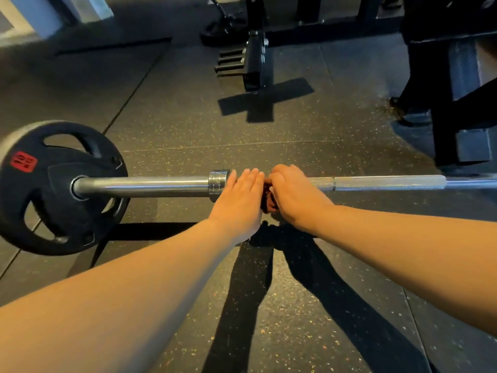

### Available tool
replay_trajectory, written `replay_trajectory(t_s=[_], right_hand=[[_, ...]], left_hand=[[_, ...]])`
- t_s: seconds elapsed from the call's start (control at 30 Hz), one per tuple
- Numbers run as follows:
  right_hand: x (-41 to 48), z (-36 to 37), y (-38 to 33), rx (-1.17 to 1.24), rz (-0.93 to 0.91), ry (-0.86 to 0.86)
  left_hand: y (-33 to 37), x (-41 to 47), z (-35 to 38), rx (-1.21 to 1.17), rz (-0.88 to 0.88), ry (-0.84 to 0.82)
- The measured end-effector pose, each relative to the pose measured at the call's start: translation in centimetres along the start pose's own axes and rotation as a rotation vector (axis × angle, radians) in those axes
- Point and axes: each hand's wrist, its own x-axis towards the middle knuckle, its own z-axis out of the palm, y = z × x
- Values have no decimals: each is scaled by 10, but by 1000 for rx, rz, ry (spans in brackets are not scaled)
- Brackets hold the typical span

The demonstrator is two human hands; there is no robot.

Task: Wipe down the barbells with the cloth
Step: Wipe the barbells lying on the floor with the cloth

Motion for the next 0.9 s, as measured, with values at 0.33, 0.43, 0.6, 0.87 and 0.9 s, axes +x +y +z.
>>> replay_trajectory(t_s=[0.33, 0.43, 0.6, 0.87, 0.9], right_hand=[[37, -1, -32, 302, 380, -9], [50, 3, -57, 285, 176, -55], [44, 4, -32, 357, 237, -124], [85, -6, -103, 691, 387, 143], [79, -2, -111, 684, 308, 151]], left_hand=[[-63, -25, -1, -87, -105, 111], [-78, -30, 1, -278, -193, 126], [-102, -42, -1, -304, -124, 69], [-123, -49, 7, -257, -179, 128], [-125, -49, 7, -252, -188, 139]])
